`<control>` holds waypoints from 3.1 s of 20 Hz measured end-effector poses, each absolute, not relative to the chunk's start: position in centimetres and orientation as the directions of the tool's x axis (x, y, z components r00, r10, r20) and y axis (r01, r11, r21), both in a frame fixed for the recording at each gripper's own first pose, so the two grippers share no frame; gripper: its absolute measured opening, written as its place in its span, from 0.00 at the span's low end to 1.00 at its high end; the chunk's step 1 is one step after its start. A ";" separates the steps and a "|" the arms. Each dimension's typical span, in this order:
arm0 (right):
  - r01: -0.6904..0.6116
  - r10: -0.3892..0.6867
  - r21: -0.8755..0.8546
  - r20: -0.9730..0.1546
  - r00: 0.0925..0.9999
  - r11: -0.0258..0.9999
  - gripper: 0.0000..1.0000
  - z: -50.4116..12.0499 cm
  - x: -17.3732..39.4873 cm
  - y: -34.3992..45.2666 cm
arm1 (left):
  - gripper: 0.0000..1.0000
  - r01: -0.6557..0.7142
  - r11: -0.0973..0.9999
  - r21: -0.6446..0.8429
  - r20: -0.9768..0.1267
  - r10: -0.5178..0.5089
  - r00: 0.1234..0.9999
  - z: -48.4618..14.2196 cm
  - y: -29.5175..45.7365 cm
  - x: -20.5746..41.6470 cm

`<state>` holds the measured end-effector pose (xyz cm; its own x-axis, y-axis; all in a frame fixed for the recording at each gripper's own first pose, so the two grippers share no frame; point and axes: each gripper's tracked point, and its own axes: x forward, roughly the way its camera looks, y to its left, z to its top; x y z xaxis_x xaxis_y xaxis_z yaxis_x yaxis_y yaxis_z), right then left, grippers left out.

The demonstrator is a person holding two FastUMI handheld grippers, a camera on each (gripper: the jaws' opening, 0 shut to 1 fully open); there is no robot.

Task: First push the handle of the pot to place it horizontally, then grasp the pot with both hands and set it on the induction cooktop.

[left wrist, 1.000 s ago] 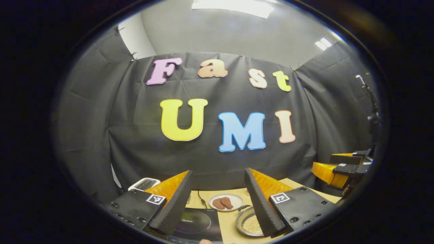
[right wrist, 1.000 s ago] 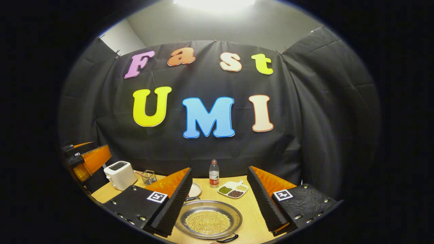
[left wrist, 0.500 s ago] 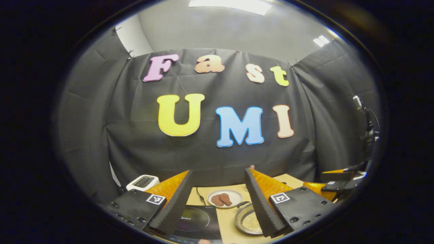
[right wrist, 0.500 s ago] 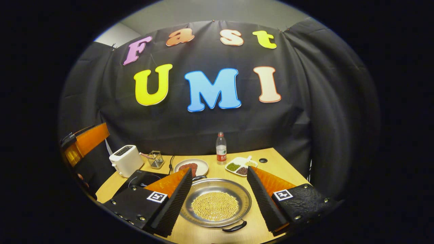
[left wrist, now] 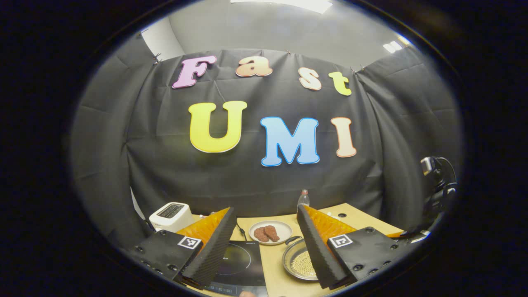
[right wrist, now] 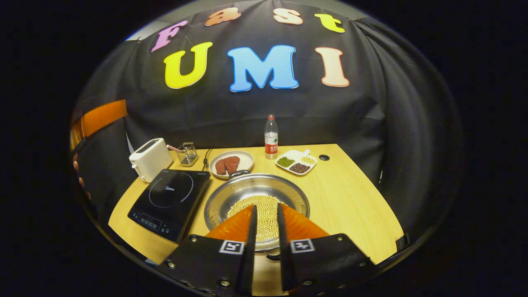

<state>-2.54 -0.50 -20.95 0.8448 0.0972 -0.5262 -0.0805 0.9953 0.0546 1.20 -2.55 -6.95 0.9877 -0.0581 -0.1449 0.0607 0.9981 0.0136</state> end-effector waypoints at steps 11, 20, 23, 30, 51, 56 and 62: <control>-0.130 0.166 0.109 -0.788 0.593 0.985 0.04 -30.6 -6.3 0.6 | 0.96 0.069 0.998 0.009 -0.191 -0.066 0.979 -8.7 -2.4 1.9; -0.138 0.173 0.122 -0.872 0.458 0.983 0.04 -34.5 -7.2 1.4 | 0.96 0.044 0.999 0.013 -0.226 -0.040 0.973 -10.0 -1.2 2.3; -0.125 0.174 0.131 -0.877 0.447 0.983 0.02 -34.9 -7.2 1.1 | 0.96 0.033 0.999 0.014 -0.233 -0.028 0.972 -10.1 -0.8 2.6; -0.141 0.137 0.081 -0.882 0.451 0.987 0.01 -34.9 -6.8 -0.7 | 0.95 0.058 0.998 0.013 -0.251 -0.053 0.966 -11.2 -2.3 3.2; -0.056 -0.106 -0.148 -0.879 0.465 0.987 0.01 -35.3 -3.3 -10.6 | 0.95 0.102 0.994 0.031 -0.262 -0.091 0.961 -11.1 -3.8 3.9; 0.008 -0.142 -0.155 -0.878 0.457 0.988 0.01 -35.4 -2.6 -12.7 | 0.97 0.112 0.993 0.030 -0.274 -0.100 0.957 -11.7 -4.7 4.1; 0.064 -0.135 -0.119 -0.878 0.460 0.991 0.01 -35.4 -0.7 -13.8 | 0.95 0.130 0.991 0.030 -0.279 -0.116 0.953 -11.9 -6.1 5.0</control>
